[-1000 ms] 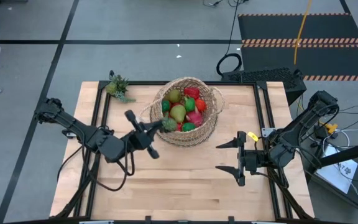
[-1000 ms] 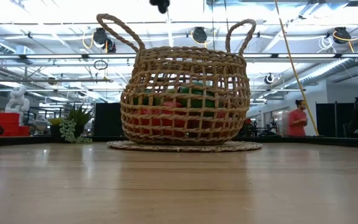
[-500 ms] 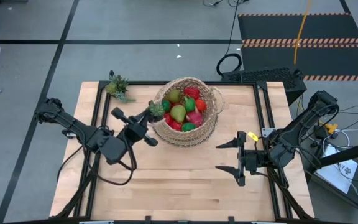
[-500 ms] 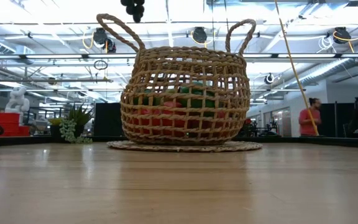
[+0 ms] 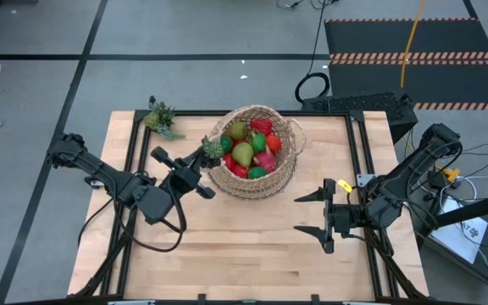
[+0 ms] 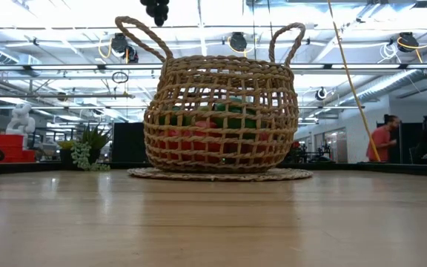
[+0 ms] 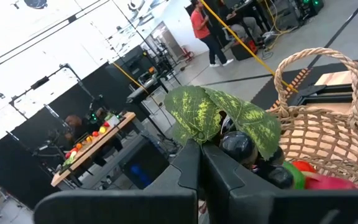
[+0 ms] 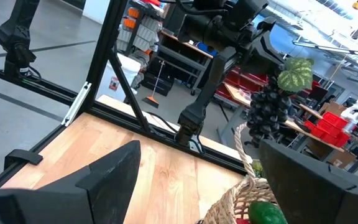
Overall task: Build produce basket
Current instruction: Put the grapes into the basket, then return to Home Position
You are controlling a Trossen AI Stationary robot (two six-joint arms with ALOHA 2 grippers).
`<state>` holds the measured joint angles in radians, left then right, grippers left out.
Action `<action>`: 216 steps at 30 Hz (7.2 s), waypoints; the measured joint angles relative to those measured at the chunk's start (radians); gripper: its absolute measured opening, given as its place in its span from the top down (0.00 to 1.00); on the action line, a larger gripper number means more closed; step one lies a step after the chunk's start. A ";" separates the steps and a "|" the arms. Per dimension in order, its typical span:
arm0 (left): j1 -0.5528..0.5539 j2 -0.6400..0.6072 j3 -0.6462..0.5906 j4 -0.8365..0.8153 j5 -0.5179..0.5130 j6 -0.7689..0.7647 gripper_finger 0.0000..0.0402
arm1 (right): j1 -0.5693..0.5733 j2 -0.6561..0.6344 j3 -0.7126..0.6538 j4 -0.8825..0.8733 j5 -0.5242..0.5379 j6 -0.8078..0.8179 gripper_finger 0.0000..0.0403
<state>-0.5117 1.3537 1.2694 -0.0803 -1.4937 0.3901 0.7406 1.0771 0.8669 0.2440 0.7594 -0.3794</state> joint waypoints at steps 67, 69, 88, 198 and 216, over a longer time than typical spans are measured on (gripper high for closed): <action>0.723 0.322 0.045 0.179 1.311 -0.157 0.98 | 0.007 -0.003 0.000 0.043 0.003 -0.053 0.21; 0.719 0.323 0.045 0.167 1.328 -0.167 0.99 | 0.007 -0.003 0.000 0.042 0.003 -0.053 0.21; 0.791 0.278 0.045 -0.064 1.221 -0.125 0.99 | -0.009 -0.002 0.000 0.041 0.004 -0.060 0.21; 0.739 0.071 0.045 -0.301 1.396 -0.308 0.57 | -0.028 -0.003 0.000 0.006 0.186 -0.100 0.21; 0.732 -0.029 -0.022 -0.324 1.391 -0.260 0.82 | -0.012 -0.006 0.000 -0.042 0.341 -0.110 0.24</action>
<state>0.2199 1.3246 1.2471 -0.4048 -0.1025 0.1296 0.7284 1.0710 0.8673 0.2016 1.1008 -0.4892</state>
